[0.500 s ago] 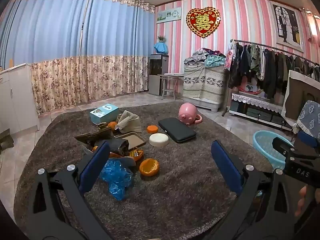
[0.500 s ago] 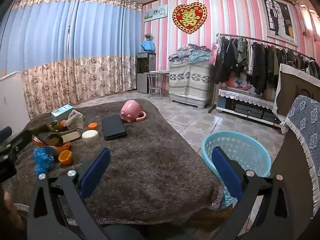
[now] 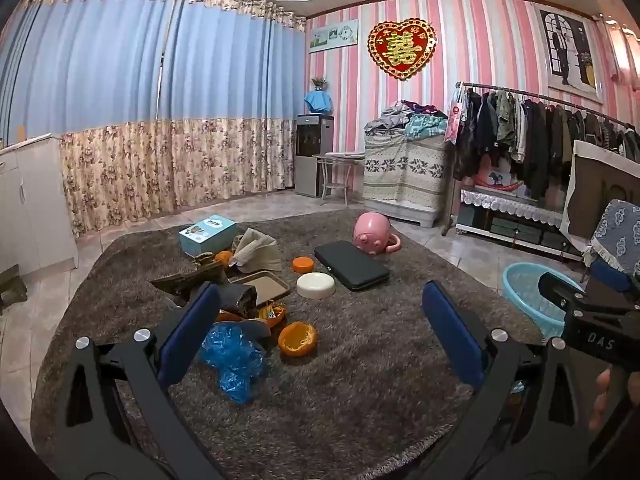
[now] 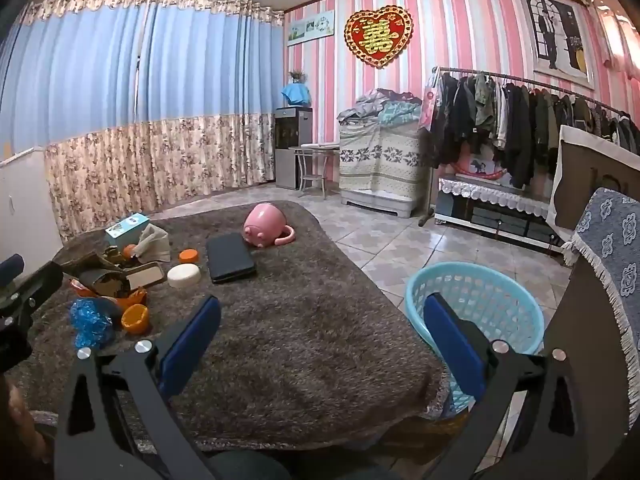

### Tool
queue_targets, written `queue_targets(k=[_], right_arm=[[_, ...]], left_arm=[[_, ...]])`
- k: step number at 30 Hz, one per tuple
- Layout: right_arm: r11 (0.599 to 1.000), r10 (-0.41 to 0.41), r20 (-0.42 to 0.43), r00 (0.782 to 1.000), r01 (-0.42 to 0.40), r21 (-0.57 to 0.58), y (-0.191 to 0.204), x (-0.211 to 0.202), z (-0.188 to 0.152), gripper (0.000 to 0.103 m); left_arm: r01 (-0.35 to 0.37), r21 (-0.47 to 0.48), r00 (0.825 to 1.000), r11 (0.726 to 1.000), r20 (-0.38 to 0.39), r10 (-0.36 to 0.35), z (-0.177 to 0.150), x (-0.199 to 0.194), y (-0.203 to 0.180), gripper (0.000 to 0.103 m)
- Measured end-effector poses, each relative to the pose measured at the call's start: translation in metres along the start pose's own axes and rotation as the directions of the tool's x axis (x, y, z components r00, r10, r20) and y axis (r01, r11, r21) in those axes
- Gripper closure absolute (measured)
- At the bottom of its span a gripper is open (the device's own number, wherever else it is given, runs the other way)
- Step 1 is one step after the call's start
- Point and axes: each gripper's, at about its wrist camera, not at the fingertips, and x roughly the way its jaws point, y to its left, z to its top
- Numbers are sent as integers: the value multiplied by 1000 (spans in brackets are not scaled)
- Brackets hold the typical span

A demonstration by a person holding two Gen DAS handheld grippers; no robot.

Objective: Collect trash

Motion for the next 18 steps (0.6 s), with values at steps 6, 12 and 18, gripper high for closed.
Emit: queue_targets(k=[6, 12, 18], right_arm=[[1000, 0, 4, 1000, 0, 4, -5, -5, 6, 4], [1000, 2, 4, 1000, -2, 4, -5, -5, 4, 4], [1000, 2, 9, 1000, -2, 4, -4, -4, 3, 4]], left_arm=[[0, 2, 1000, 1000, 4, 0, -2, 0, -1, 5], [-2, -1, 1000, 1000, 3, 2, -2, 0, -2, 5], [-1, 2, 1000, 1000, 4, 1, -2, 1, -1, 5]])
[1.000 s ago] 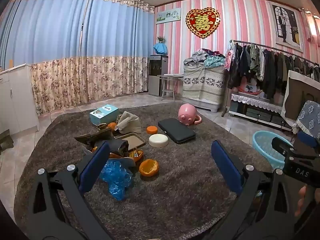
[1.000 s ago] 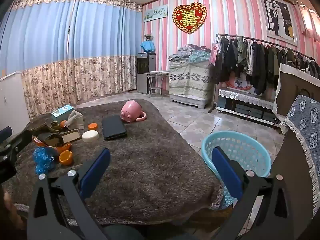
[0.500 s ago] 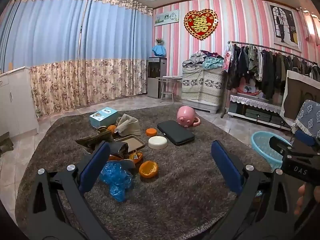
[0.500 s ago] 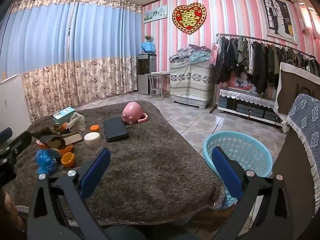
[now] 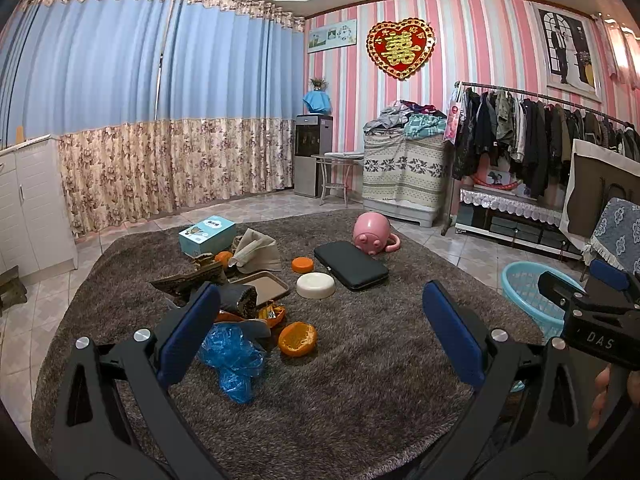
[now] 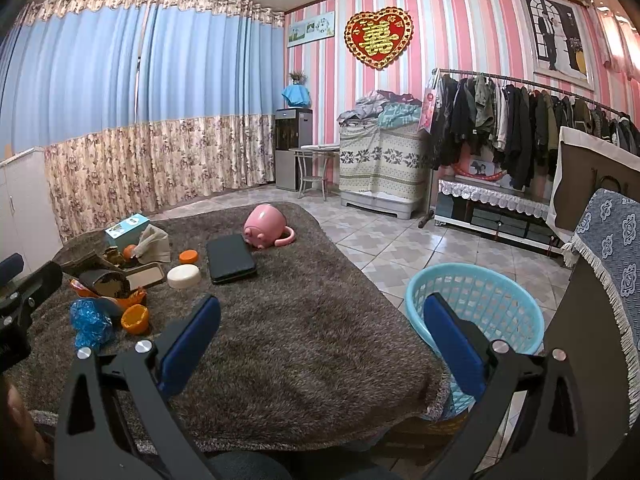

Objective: Collect trash

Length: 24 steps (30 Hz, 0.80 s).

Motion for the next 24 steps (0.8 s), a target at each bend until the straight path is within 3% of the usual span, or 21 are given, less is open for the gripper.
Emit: queue_targets(k=[24], right_arm=[[1000, -1, 1, 1000, 1, -2, 1, 0, -1, 4]], left_arm=[[4, 0, 1000, 1000, -4, -4, 2, -7, 1, 5]])
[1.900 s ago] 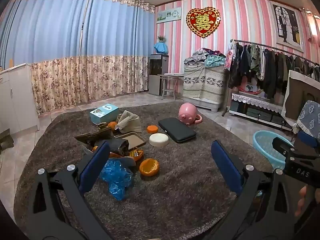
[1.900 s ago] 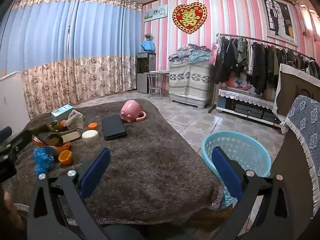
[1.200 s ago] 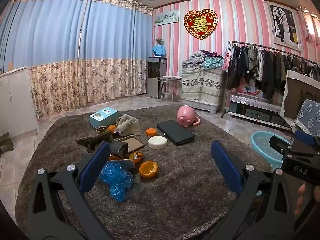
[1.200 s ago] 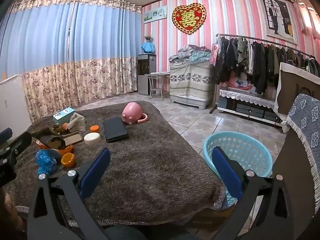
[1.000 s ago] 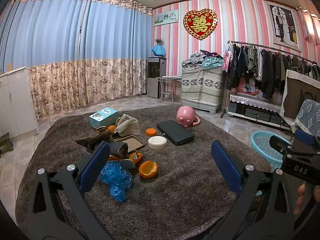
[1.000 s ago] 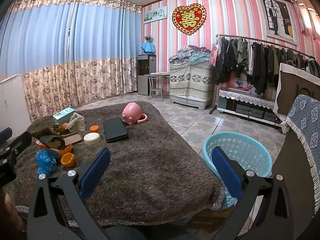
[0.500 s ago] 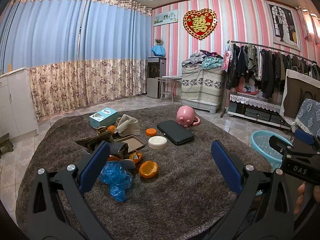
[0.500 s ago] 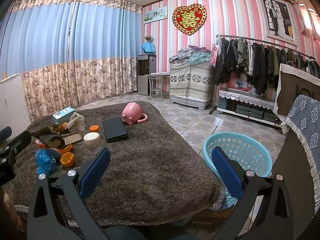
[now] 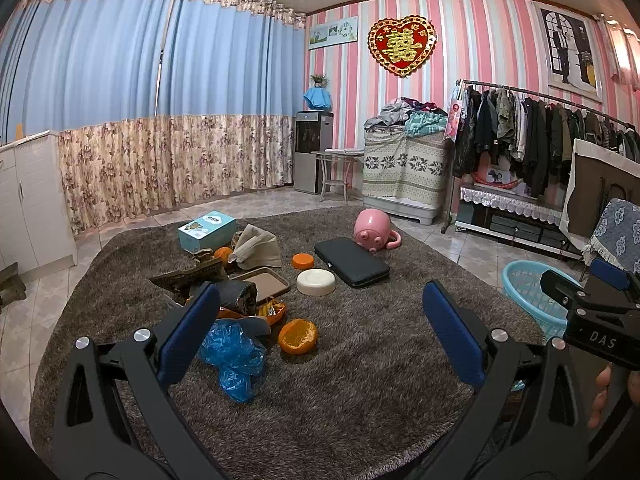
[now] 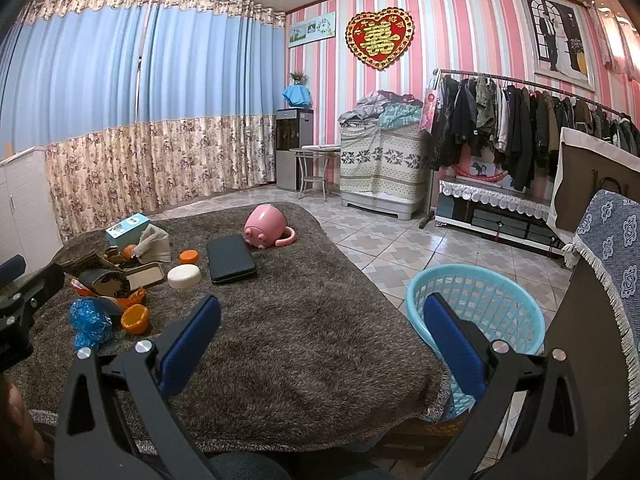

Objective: Collect trash

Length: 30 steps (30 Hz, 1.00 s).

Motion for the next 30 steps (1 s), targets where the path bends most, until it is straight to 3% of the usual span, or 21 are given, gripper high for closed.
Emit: queue_targets(k=[30], right_arm=[[1000, 1, -1, 1000, -1, -2, -1, -2, 2, 4]], left_arm=[[0, -4, 1000, 1000, -17, 0, -9, -3, 0, 5]])
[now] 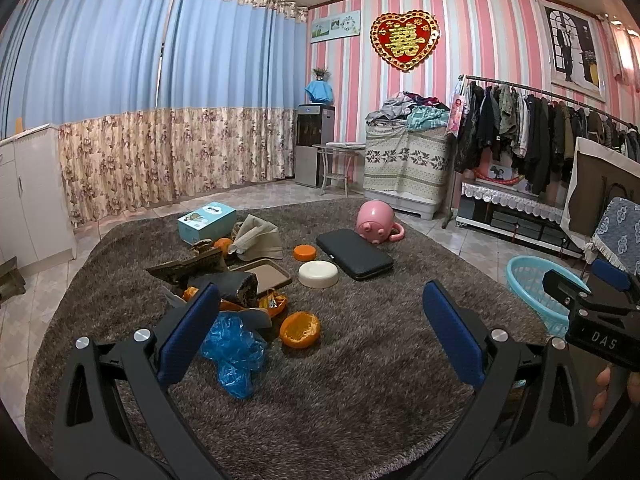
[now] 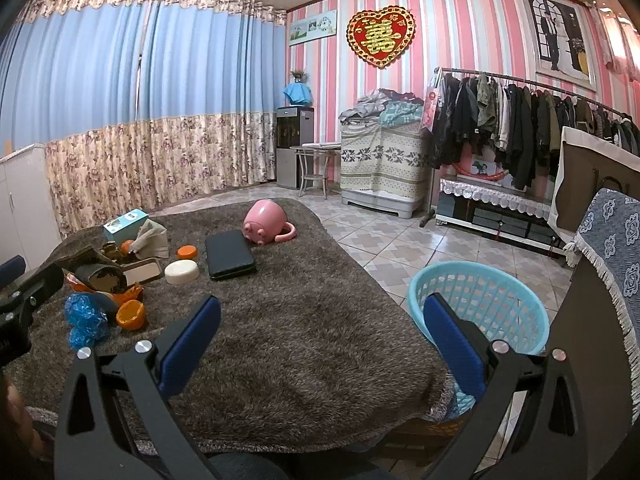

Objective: Collect trash

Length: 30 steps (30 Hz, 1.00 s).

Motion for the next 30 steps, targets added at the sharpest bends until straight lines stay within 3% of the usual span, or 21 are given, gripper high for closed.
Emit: queue_targets(k=[12, 30], right_arm=[[1000, -2, -11, 1000, 2, 0, 1, 5, -4, 4], [1000, 11, -13, 1000, -11, -5, -1, 20, 2, 4]], left_arm=[[-14, -8, 1000, 1000, -24, 14, -15, 26, 14, 5], [-63, -22, 997, 998, -43, 62, -2, 35, 34, 5]])
